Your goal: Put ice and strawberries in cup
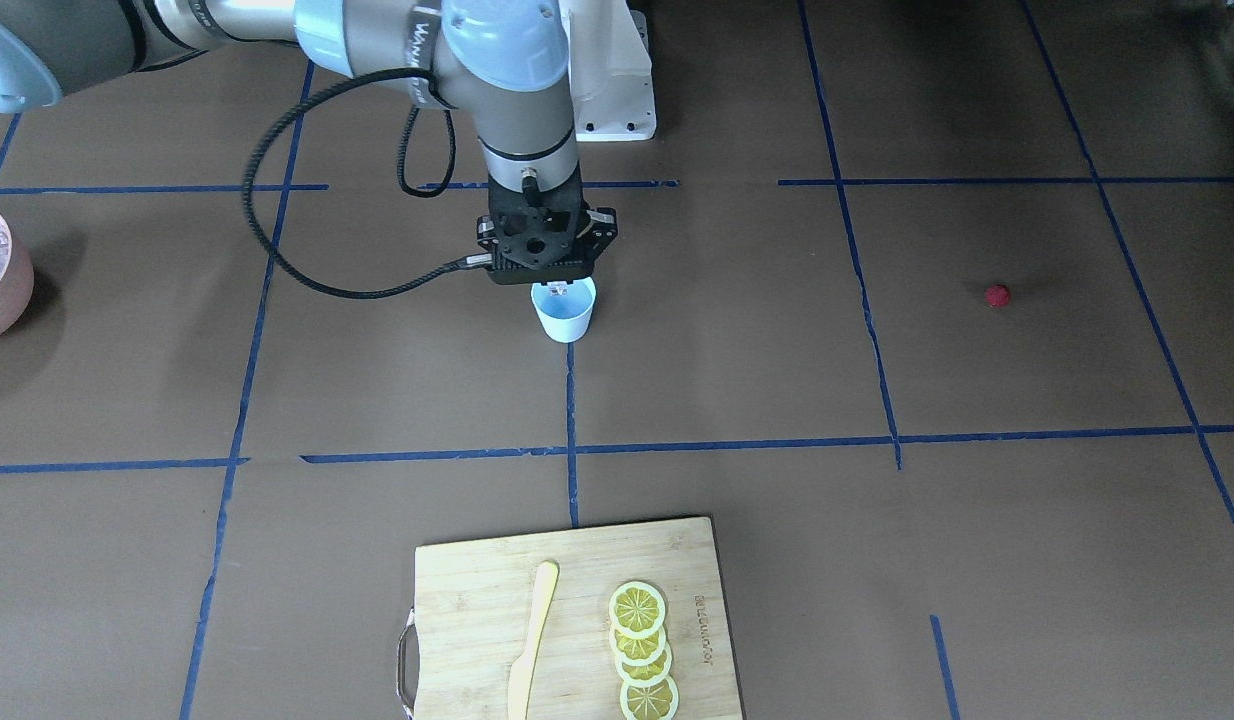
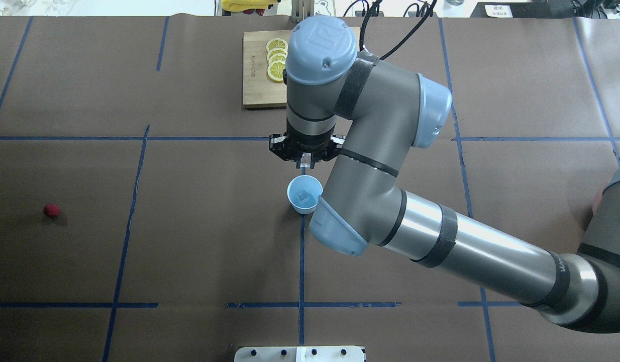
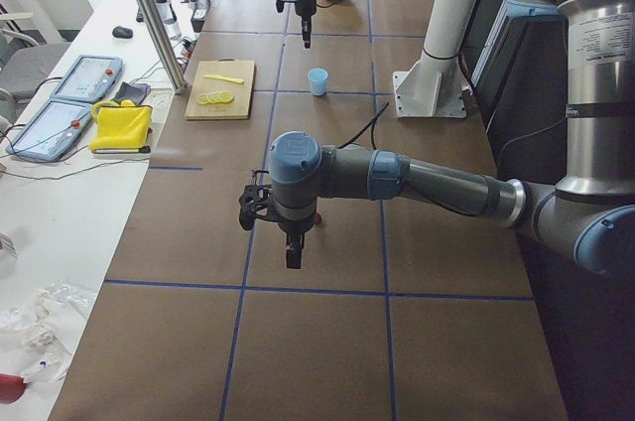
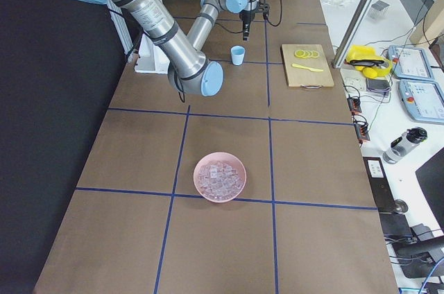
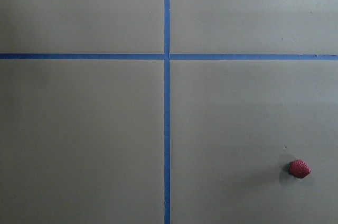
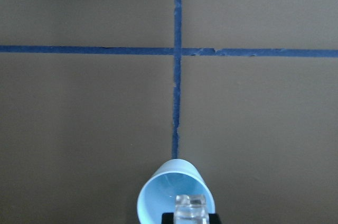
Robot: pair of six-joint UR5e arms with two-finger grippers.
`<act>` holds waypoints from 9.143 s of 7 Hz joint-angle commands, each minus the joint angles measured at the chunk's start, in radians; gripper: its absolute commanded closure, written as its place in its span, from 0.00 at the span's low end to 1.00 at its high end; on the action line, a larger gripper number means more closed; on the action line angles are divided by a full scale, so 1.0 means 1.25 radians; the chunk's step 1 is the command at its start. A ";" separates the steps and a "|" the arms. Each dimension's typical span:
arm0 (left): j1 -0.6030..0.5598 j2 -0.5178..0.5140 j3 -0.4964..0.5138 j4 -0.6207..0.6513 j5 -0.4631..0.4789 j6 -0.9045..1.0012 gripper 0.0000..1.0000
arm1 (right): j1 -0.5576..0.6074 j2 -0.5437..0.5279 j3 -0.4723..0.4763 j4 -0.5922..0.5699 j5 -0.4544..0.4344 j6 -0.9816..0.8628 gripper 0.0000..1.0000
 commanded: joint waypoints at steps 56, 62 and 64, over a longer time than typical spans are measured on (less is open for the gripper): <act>0.000 0.035 -0.079 0.001 -0.001 -0.002 0.00 | 0.456 -0.990 0.171 0.398 0.204 -0.844 0.38; 0.000 0.035 -0.078 0.001 -0.001 -0.002 0.00 | 0.456 -0.989 0.171 0.399 0.205 -0.844 0.59; 0.001 0.035 -0.078 0.001 -0.001 -0.002 0.00 | 0.456 -0.989 0.170 0.400 0.205 -0.844 0.62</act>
